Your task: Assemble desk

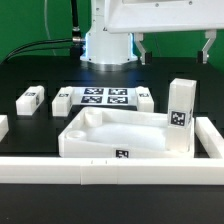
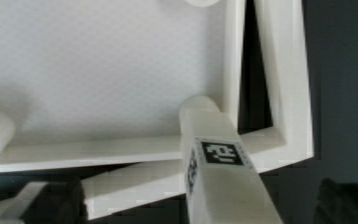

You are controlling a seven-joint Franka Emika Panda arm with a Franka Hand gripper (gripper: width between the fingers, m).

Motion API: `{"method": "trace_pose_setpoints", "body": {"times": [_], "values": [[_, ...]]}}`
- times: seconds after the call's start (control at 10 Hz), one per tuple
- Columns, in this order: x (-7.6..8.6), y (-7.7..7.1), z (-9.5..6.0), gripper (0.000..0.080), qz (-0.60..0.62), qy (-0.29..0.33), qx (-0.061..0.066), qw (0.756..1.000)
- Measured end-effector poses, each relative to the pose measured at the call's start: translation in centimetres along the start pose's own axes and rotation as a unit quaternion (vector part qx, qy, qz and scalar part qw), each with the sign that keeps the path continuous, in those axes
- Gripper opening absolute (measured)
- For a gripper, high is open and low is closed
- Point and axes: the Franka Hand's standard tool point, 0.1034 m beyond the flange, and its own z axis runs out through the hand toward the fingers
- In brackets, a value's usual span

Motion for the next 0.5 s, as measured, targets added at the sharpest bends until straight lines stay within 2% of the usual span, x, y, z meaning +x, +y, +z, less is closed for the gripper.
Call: {"method": "trace_pose_setpoints", "body": {"times": [0.1, 0.2, 0.3, 0.4, 0.5], "values": [[-1.3, 0.1, 0.5, 0.0649, 0.000, 0.013, 0.003, 1.000], [-4.5, 0.3, 1.3, 0.0649, -0.008, 0.017, 0.004, 1.000], [-7.0, 0.7, 2.3, 0.0649, -0.006, 0.023, 0.003, 1.000], [-9.0, 1.9, 3.7, 0.0649, -0.007, 0.032, 0.001, 0.999], [-9.8, 2.6, 4.5, 0.0649, -0.012, 0.032, -0.003, 0.999]]}}
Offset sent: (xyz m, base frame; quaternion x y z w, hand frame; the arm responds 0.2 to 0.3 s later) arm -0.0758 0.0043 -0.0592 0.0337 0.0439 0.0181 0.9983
